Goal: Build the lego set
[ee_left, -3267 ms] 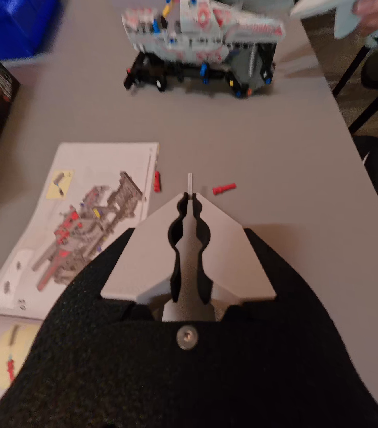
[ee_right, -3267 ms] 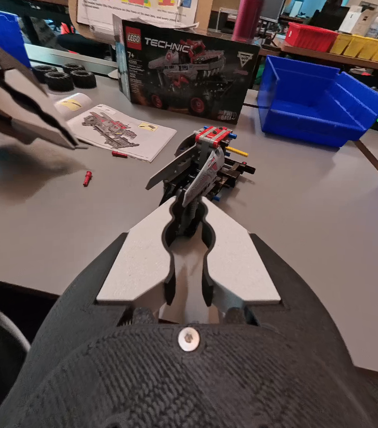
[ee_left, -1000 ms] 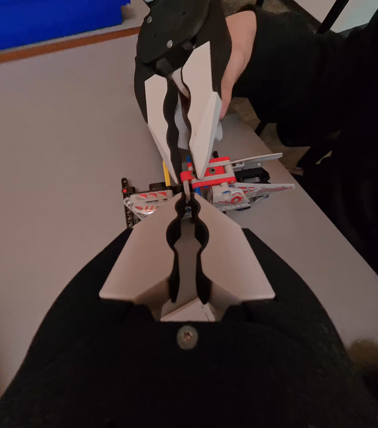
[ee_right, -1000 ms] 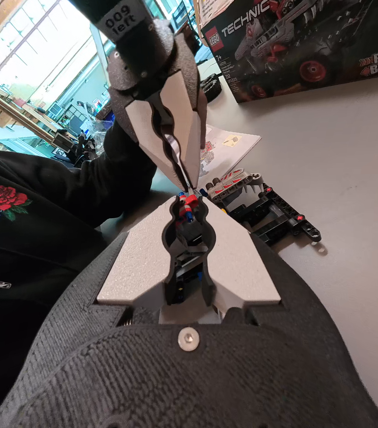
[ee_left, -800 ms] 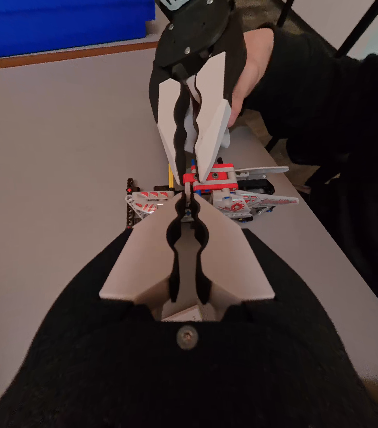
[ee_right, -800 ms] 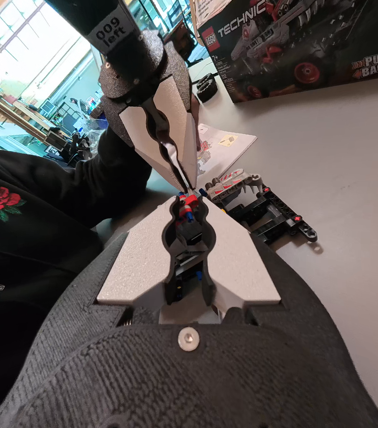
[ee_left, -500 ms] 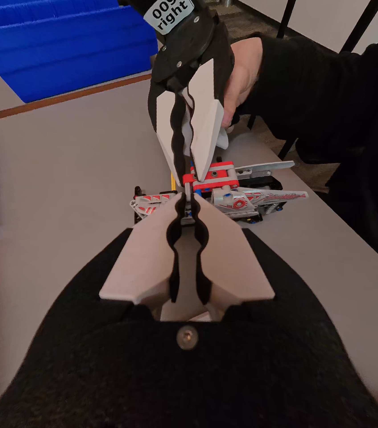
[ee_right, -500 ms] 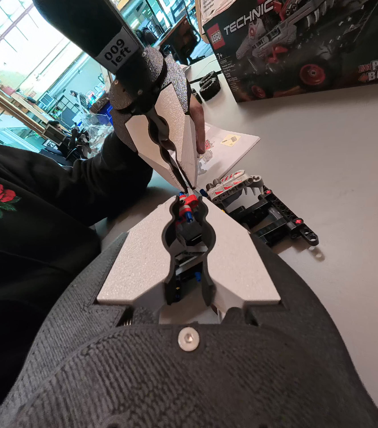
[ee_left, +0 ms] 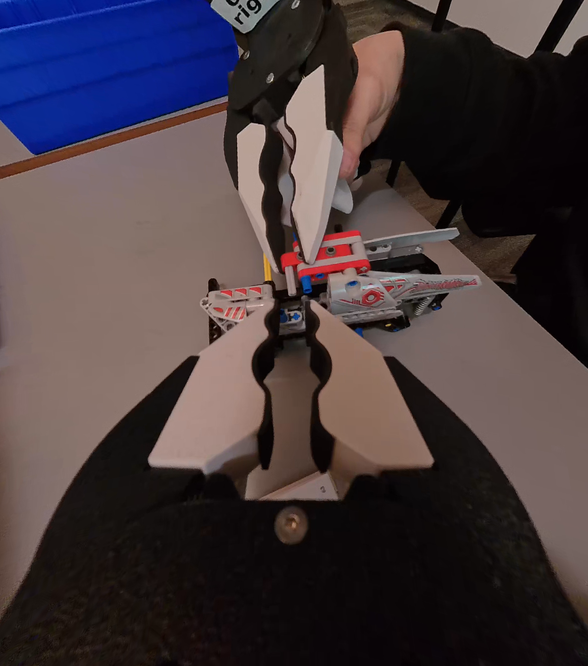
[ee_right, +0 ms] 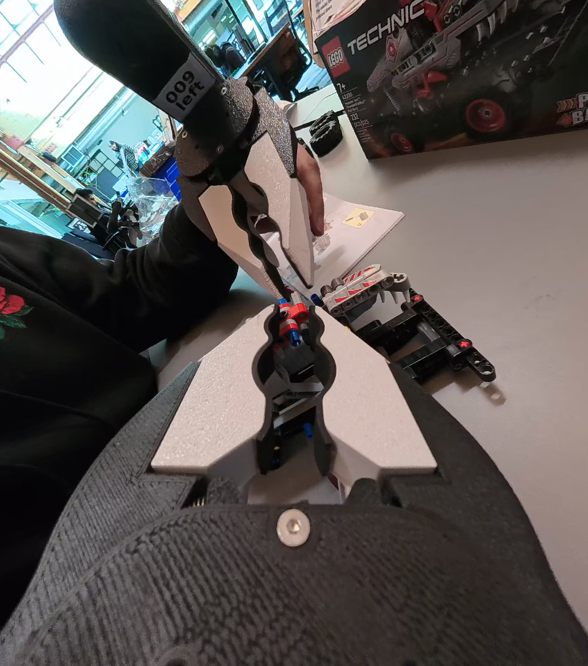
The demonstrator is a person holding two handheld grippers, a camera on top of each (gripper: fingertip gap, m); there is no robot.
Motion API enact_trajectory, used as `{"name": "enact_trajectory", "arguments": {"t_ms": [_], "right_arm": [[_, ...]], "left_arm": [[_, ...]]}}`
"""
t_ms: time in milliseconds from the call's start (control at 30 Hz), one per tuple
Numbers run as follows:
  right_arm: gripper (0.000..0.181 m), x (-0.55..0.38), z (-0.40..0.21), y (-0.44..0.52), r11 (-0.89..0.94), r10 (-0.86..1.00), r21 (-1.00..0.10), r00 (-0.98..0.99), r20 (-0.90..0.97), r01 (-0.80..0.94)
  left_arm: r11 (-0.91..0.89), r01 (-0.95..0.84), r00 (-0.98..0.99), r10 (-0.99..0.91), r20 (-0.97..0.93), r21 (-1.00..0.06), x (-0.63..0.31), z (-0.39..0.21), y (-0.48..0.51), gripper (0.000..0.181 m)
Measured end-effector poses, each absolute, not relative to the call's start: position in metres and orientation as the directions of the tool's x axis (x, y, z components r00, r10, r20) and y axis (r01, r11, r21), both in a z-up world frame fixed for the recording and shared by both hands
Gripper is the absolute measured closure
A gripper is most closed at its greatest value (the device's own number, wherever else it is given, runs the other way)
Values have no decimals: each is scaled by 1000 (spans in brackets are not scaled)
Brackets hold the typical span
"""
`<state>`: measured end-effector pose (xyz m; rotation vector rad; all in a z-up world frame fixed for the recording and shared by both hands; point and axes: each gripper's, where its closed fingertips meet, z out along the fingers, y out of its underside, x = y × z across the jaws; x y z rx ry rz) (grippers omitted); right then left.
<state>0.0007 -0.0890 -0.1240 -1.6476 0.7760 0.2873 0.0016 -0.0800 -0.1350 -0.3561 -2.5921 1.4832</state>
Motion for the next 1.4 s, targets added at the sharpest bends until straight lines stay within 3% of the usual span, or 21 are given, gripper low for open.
{"name": "enact_trajectory", "arguments": {"t_ms": [133, 700, 1033, 1200, 1400], "right_arm": [[167, 1, -124, -89, -40, -323, -775, 742, -587, -631], [166, -1, -123, -89, -54, -325, -783, 752, -573, -620], [152, -3, -103, -115, -5, -335, -804, 759, -558, -594], [150, -1, -91, -134, 2, -406, -841, 768, -495, -541], [151, -20, -67, -130, -115, -458, -897, 824, -333, -426]], "left_arm": [[479, 143, -966, 258, -17, -866, 4, -133, -81, 181], [476, 154, -968, 249, -35, -866, 3, -134, -88, 181], [473, 152, -978, 197, -63, -868, 12, -118, -76, 181], [571, 148, -984, 164, -65, -808, -4, -113, -32, 179], [698, 91, -990, 141, 12, -711, -52, -167, 39, 172]]}}
